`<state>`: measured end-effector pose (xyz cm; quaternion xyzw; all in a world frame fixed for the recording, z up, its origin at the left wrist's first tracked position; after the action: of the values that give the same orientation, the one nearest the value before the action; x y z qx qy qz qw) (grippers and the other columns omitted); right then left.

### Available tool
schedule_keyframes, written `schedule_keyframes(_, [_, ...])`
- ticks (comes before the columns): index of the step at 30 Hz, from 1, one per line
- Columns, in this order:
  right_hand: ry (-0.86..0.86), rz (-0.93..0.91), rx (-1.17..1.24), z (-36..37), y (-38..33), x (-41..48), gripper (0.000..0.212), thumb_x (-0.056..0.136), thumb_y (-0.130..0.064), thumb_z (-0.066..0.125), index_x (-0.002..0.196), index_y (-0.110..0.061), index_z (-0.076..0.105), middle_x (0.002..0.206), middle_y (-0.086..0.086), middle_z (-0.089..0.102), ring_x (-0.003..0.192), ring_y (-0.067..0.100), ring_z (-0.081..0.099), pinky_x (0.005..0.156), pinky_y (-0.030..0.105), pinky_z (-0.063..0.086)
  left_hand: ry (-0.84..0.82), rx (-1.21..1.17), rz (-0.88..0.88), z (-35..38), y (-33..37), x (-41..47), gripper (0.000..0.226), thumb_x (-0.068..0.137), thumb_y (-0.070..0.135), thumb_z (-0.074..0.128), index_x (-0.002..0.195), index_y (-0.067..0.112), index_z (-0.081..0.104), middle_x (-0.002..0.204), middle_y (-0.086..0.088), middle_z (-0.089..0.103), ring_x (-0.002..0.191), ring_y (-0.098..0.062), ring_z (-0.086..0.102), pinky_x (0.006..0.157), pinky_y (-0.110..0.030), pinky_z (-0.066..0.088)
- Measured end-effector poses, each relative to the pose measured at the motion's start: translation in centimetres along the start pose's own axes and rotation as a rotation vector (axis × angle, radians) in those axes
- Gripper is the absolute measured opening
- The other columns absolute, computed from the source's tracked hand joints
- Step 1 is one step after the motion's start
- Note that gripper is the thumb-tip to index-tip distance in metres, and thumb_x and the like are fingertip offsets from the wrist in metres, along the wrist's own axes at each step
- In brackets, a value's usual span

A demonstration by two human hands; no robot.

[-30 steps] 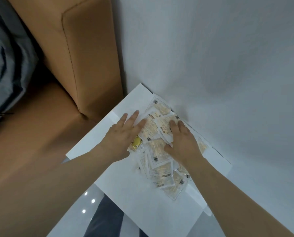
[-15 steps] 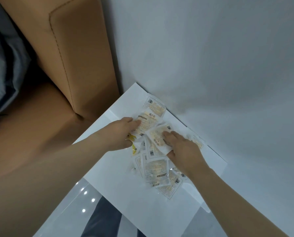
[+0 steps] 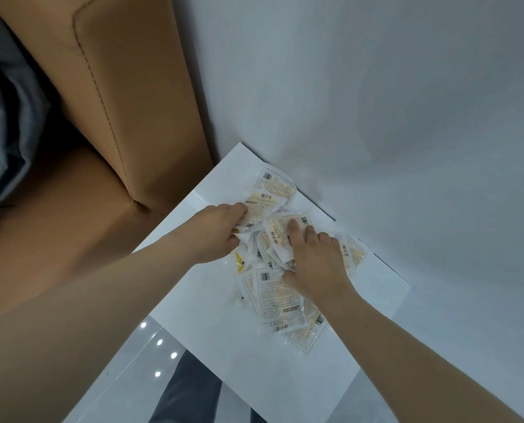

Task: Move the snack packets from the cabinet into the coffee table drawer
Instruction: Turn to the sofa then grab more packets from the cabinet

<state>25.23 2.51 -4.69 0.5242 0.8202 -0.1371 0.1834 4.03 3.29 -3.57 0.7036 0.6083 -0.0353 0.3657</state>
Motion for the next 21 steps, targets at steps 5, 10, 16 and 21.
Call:
schedule_keyframes(5, [0.029, -0.063, 0.027, -0.9, 1.0, 1.0, 0.074, 0.083, -0.042, 0.061, 0.142, -0.014, 0.026, 0.101, 0.005, 0.061, 0.071, 0.02, 0.045, 0.062, 0.029, 0.036, 0.037, 0.023, -0.03, -0.3, 0.2, 0.8, 0.035, 0.087, 0.023, 0.062, 0.117, 0.02, 0.044, 0.101, -0.005, 0.059, 0.079, -0.02, 0.058, 0.065, -0.031, 0.05])
schedule_keyframes(10, [-0.044, -0.075, -0.001, -1.6, 1.0, 1.2, 0.088, 0.079, -0.041, 0.066, 0.145, -0.015, 0.015, 0.106, 0.005, 0.056, 0.077, 0.019, 0.044, 0.063, 0.029, 0.036, 0.045, -0.013, -0.036, -0.8, 0.4, 1.4, 0.034, 0.084, 0.031, 0.068, 0.108, 0.022, 0.045, 0.1, -0.003, 0.059, 0.078, -0.017, 0.056, 0.056, -0.021, 0.039])
schedule_keyframes(16, [0.01, -0.089, -0.106, -1.1, 0.0, 1.3, 0.096, 0.083, -0.04, 0.066, 0.148, -0.006, 0.005, 0.11, 0.014, 0.056, 0.091, 0.024, 0.057, 0.065, 0.029, 0.036, 0.027, -0.092, -0.071, -1.2, 0.1, 1.6, 0.041, 0.081, 0.032, 0.071, 0.114, 0.023, 0.048, 0.105, -0.002, 0.061, 0.087, -0.021, 0.057, 0.068, -0.027, 0.045])
schedule_keyframes(21, [0.021, -0.086, -0.112, -1.0, 0.2, 1.6, 0.086, 0.086, -0.026, 0.062, 0.149, -0.007, 0.006, 0.104, 0.012, 0.057, 0.076, 0.021, 0.051, 0.059, 0.03, 0.034, 0.054, -0.094, -0.072, -1.1, 0.2, 1.4, 0.027, 0.088, 0.025, 0.064, 0.11, 0.022, 0.049, 0.102, -0.003, 0.062, 0.082, -0.02, 0.057, 0.066, -0.029, 0.047])
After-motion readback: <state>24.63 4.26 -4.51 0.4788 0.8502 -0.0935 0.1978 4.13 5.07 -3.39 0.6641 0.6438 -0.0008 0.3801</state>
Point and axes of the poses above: each hand's wrist, its own x-axis towards the middle knuckle, its own z-axis out of the palm, y = z × x, the point moved 1 cm from there along x, towards the middle knuckle
